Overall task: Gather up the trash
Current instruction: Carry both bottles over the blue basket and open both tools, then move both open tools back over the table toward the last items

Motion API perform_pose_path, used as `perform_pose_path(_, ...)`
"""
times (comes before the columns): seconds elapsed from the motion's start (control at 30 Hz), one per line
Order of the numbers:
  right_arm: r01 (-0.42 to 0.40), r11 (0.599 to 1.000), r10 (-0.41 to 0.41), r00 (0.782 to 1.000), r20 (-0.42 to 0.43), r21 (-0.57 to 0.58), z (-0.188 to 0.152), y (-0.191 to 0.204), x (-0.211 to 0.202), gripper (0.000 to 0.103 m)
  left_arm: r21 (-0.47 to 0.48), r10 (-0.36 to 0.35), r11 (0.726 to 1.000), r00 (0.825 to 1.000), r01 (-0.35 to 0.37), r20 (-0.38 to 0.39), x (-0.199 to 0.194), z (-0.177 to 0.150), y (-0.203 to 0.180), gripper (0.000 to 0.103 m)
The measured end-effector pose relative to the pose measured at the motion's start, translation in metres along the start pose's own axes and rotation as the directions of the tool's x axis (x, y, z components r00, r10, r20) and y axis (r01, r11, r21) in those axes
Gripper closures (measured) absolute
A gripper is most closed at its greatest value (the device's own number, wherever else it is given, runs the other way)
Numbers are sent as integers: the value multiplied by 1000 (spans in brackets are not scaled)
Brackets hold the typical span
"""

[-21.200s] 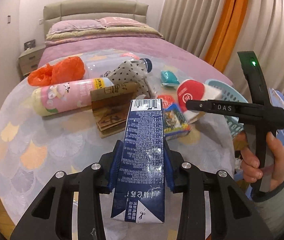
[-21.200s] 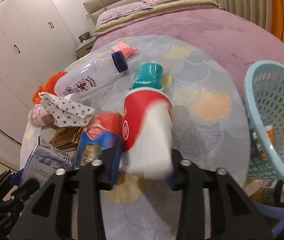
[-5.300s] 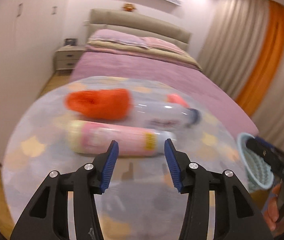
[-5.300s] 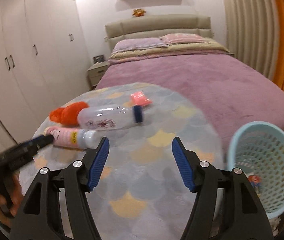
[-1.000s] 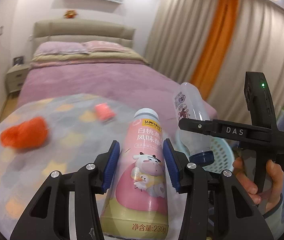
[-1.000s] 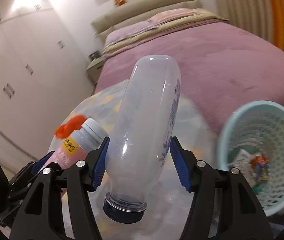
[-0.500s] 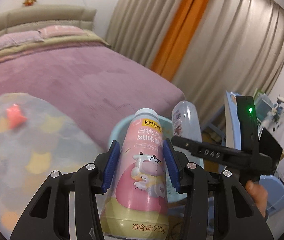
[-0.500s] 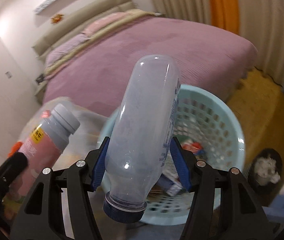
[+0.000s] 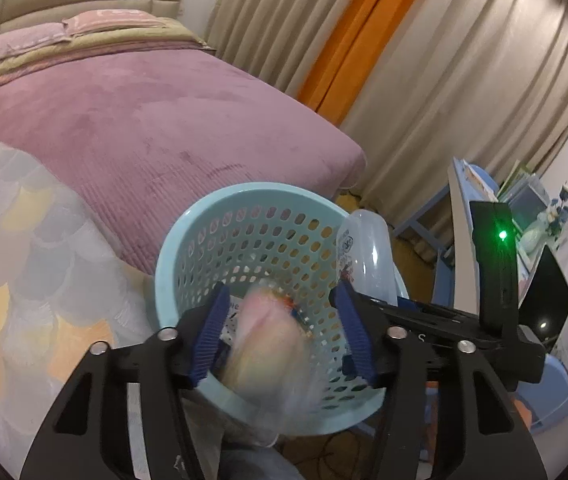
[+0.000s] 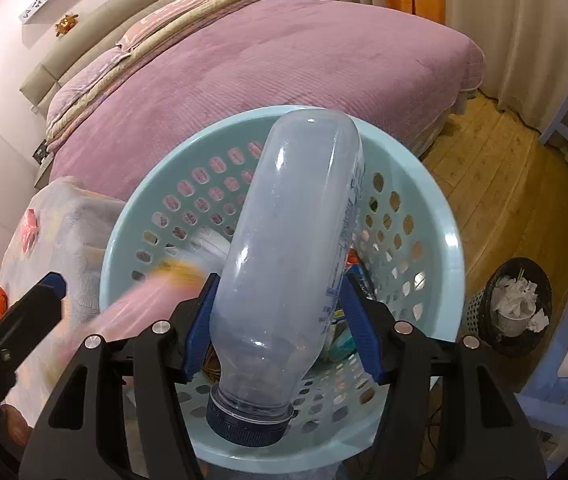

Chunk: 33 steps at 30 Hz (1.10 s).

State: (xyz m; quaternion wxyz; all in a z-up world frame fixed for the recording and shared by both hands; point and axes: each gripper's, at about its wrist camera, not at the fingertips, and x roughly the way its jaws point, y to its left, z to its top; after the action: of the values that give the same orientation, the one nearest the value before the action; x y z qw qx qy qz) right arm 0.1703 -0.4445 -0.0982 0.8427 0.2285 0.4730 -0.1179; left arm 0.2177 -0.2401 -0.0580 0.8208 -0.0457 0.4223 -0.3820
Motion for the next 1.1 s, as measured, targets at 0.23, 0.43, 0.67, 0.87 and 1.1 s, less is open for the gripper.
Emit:
perform_pose_path(0.23,-6,1000,6,1000,28,-8,-6,2,-7,46,-29,9,1000,999,-7,50,-31,-11,6,42)
perform_pose_path(0.43,32,999,-32,998,58,0,-5,15,-22,33,-33,55,998,992,-52,109,-71,-23,23,38)
perform_pose_path(0.67,-12,999,17,995,97,-52,-14,46,-39,33,-89,144,988,969,-128,200,-131,-36,58,33)
perform_pose_path(0.87,-89,974,117,985,125,-210,-27,120,-54,33,-179,275,956,921,-232,275,-192,-47,103,29)
perform_pose_path(1.1,-164,912,227,965,129,-376,-40,200,-60,33,-338,444,878,840,-338,311,-260,-64,172,23)
